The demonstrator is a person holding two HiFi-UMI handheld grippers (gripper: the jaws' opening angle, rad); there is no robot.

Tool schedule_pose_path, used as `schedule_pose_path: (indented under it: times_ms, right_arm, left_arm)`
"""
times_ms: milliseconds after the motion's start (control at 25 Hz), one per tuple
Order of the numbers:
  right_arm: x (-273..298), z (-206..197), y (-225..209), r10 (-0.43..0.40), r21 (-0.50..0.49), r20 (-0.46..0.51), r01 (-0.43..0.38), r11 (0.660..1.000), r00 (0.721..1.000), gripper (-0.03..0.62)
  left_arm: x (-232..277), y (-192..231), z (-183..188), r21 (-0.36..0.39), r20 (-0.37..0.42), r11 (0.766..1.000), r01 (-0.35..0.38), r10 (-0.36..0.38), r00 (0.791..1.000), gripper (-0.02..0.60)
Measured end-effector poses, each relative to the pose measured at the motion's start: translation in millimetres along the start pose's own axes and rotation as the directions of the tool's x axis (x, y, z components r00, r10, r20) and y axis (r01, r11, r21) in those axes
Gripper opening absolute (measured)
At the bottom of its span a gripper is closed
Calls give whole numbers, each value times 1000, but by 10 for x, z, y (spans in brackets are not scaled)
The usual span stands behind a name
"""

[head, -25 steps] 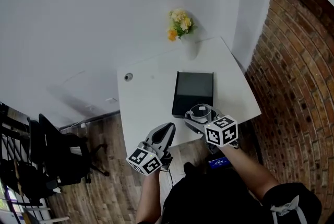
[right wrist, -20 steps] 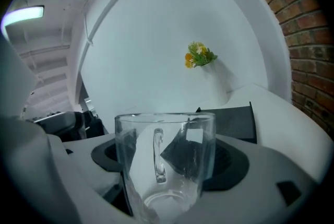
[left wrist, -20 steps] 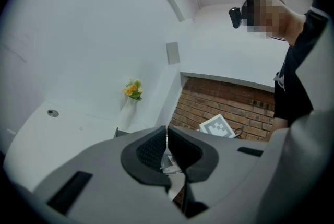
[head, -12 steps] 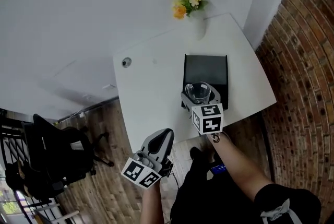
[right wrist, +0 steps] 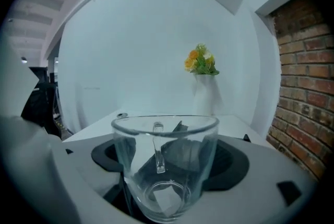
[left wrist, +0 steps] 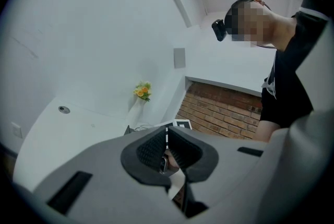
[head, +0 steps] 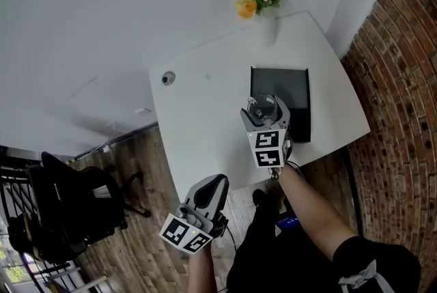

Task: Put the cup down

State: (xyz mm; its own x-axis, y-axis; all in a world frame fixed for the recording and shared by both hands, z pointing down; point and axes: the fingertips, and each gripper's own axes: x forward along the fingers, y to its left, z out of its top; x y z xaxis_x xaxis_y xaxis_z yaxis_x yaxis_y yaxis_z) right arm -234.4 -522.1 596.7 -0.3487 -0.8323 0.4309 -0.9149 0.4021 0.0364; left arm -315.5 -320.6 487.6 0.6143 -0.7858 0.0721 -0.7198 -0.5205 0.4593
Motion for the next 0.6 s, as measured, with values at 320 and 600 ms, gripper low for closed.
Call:
schedule_pose_path:
  times_ms: [320,600]
  right_arm:
    - [-112,-131,-4,-19,-86,-46,15,996,999,416]
    - [-164,-401,-47,12,-146,-146,-34,989,989,413]
  left_arm:
    - [52,7,-18,-6,-3,1000,29,-29,1000,20]
    - [137,-83,-64,-2,-18,999,53,-53,998,20]
